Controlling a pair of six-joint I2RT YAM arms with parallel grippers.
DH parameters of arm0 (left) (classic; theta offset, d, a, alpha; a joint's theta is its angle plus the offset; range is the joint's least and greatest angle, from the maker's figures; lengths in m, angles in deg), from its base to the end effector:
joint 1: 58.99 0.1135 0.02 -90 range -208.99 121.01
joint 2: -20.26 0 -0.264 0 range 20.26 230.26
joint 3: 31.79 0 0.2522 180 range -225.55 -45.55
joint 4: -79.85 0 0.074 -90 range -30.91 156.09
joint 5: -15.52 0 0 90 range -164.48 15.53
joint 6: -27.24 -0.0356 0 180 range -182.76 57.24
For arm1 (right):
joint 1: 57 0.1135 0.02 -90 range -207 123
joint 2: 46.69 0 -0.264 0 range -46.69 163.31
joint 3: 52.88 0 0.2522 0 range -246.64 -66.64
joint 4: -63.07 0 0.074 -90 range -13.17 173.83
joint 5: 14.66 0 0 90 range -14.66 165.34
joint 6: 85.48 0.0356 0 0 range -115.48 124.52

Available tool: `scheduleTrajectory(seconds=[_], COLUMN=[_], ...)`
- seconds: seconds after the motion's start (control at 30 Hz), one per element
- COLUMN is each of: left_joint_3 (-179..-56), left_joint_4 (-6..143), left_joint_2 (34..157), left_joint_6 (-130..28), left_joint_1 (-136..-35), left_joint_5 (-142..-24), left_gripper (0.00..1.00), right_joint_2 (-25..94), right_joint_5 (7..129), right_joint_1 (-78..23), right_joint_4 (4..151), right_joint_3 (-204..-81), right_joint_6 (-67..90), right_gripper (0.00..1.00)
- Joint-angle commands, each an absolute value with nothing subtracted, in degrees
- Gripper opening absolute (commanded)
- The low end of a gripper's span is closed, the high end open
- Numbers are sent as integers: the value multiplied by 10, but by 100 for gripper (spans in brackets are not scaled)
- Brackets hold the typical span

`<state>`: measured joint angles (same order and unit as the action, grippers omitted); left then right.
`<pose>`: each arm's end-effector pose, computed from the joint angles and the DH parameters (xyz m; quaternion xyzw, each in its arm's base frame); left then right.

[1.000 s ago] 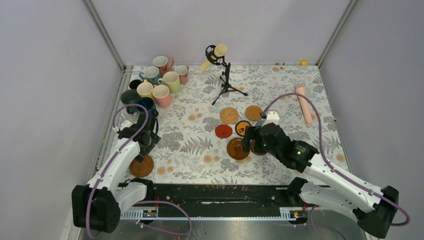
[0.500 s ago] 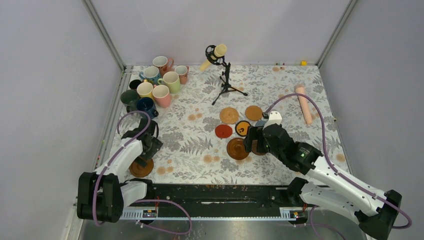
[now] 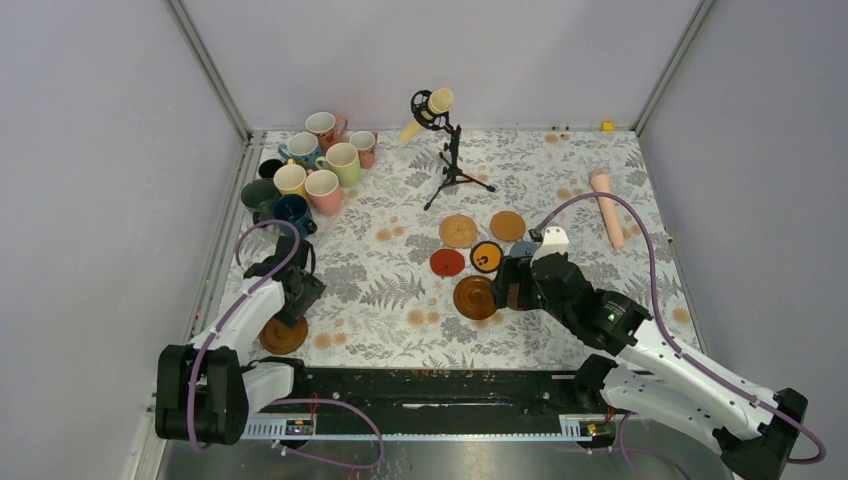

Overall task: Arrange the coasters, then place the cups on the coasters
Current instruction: Move the coaster to the center of the board.

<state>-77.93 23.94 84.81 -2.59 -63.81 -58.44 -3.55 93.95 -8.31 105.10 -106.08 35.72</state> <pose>0.1753 -0.0049 0.1680 -0.4725 0.8599 0.0440 0.1882 0.1188 0.1180 0.2810 -0.0537 0.8649 0.1989 0.4578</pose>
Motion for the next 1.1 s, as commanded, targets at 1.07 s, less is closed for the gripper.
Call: scheduleTrajectory(seconds=[1.07], left_joint_3=[-838], left_joint_4=[553], left_joint_2=[957], left_joint_6=[-16], left_joint_1=[-988], left_joint_5=[-828], left_gripper=[51], right_joint_2=[-93], right_joint_5=[936], right_joint_1=[-86], right_joint_4=[1065], right_joint_3=[-1049], right_joint_6=[353], right_gripper=[99])
